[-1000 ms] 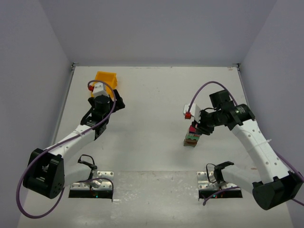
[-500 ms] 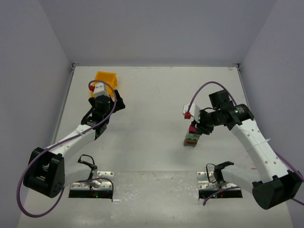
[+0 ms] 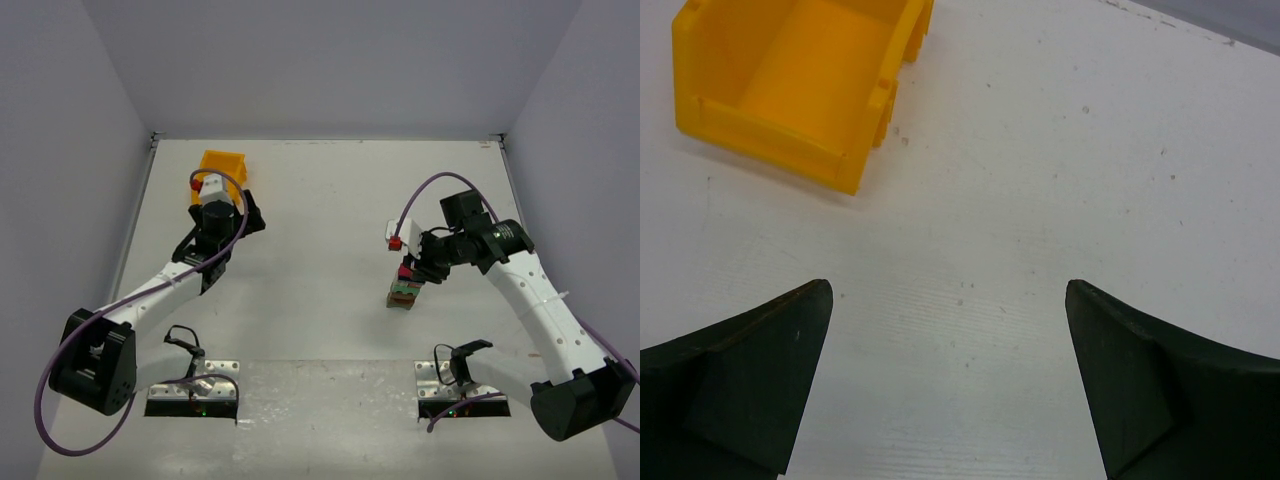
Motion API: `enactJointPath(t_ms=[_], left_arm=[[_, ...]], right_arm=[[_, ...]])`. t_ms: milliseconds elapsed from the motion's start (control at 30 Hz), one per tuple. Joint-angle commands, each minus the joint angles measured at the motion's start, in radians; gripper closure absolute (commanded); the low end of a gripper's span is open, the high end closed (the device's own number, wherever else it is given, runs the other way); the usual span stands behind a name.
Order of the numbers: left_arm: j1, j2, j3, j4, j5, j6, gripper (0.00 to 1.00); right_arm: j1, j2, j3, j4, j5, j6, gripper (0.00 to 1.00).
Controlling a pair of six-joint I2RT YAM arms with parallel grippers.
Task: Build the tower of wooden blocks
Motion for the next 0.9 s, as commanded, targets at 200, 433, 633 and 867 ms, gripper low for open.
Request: enactJointPath(t_ms=[200, 433, 633, 867], left_arm=[[-0.020, 0.019, 0.050, 0.049, -0.007, 0.021, 0.00], [-0.026, 0.024, 0.054, 0.046, -0.015, 0.028, 0.00], [-0.031, 0.030, 0.057, 0.046, -0.024, 0.030, 0.00], [-0.037, 0.044, 0.065, 0.046, -0.027, 0.034, 0.00]], right_arm=[[-0.011, -0.008, -0.008, 0.025, -0.001, -0.026, 0.75], [-0.013, -0.008, -0.005, 0.029, -0.003, -0.021, 0.69], [-0.013, -0.013, -0.003, 0.033, -0.008, -0.023, 0.69], [-0.013, -0.026, -0.005, 0.031, -0.021, -0.028, 0.74]])
